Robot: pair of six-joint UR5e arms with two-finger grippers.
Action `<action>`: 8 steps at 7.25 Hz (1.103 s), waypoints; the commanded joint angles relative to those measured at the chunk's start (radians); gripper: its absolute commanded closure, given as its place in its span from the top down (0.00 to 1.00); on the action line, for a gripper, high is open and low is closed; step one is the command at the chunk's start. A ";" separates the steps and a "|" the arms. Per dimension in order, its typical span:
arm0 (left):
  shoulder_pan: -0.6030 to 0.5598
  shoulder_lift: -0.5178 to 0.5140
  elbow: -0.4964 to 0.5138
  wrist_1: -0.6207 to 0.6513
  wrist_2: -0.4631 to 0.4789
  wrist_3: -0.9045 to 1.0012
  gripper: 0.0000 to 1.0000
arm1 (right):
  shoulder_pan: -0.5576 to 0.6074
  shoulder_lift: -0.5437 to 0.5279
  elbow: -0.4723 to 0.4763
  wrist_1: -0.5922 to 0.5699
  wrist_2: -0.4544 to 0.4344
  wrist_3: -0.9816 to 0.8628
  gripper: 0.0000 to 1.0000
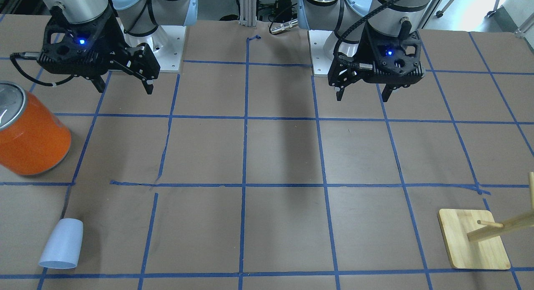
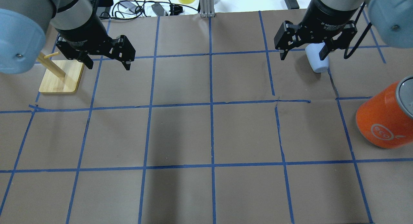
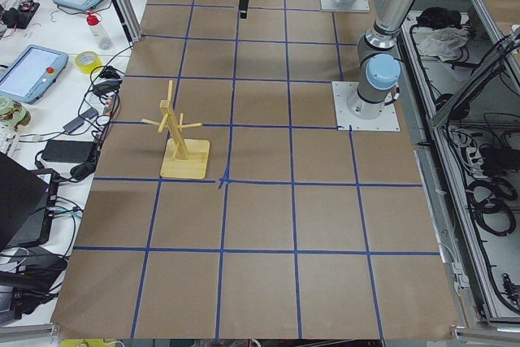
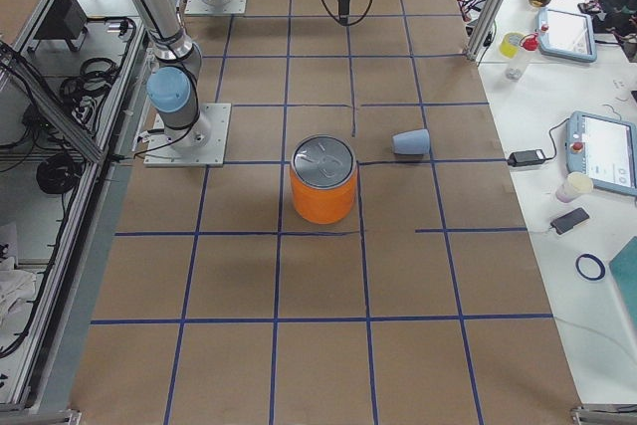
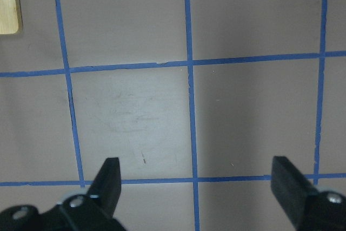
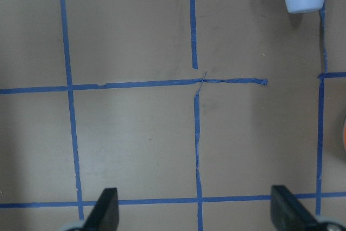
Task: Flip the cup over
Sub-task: 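Raise the right gripper above the light-blue cup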
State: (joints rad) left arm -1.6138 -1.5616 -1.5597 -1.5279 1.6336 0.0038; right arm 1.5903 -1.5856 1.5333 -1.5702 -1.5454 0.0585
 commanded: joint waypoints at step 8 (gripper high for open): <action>0.000 0.000 0.000 0.000 0.000 0.001 1.00 | -0.022 0.057 -0.057 -0.007 -0.013 -0.012 1.00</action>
State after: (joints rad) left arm -1.6137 -1.5616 -1.5601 -1.5279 1.6337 0.0046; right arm 1.5808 -1.5598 1.5075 -1.5769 -1.5558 0.0486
